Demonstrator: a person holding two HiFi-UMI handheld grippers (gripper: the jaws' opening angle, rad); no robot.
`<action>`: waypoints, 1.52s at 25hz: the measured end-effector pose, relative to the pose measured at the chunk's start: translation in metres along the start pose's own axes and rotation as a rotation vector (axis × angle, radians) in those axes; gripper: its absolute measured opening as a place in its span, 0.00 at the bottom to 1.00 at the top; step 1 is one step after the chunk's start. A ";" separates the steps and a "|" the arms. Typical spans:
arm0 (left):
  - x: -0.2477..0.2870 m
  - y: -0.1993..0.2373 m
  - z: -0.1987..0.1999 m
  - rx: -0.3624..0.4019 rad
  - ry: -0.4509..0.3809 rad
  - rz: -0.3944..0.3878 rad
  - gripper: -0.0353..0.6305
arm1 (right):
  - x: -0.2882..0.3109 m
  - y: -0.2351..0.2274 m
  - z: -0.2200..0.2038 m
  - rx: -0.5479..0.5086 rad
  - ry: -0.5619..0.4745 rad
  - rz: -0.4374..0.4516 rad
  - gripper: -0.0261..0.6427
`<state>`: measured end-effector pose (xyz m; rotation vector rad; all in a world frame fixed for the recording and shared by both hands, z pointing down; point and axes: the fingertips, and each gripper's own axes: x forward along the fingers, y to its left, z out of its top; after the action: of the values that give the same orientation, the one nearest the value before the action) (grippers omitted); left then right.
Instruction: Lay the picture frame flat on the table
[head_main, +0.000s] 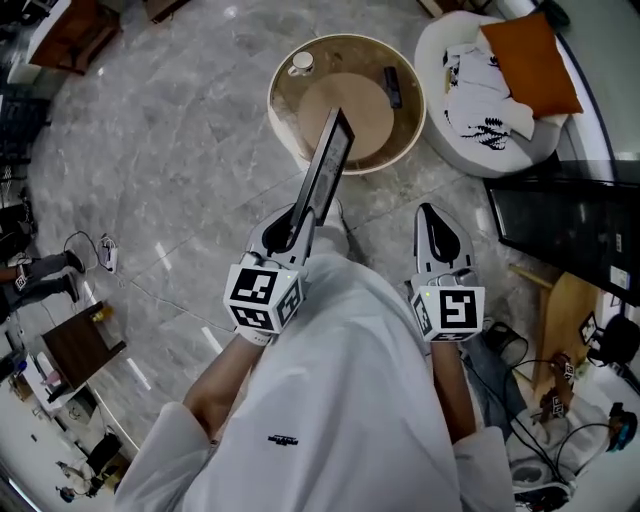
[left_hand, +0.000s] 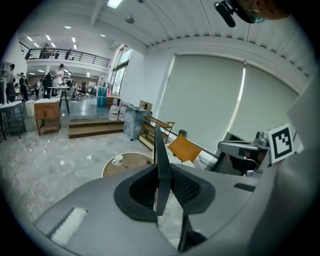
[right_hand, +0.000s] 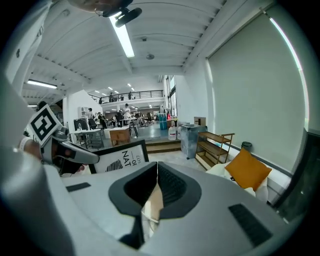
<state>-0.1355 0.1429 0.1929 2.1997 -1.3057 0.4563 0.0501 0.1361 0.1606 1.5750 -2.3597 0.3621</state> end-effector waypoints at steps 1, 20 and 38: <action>0.008 0.010 0.008 -0.002 0.001 -0.004 0.15 | 0.014 -0.001 0.006 -0.006 0.002 -0.002 0.05; 0.123 0.072 0.072 -0.089 0.029 0.023 0.15 | 0.152 -0.040 0.039 -0.010 0.057 0.075 0.05; 0.230 0.090 0.013 -0.299 0.139 0.040 0.15 | 0.209 -0.078 -0.026 0.074 0.089 0.209 0.05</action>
<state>-0.1058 -0.0610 0.3304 1.8658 -1.2556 0.3935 0.0481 -0.0627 0.2657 1.3157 -2.4729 0.5578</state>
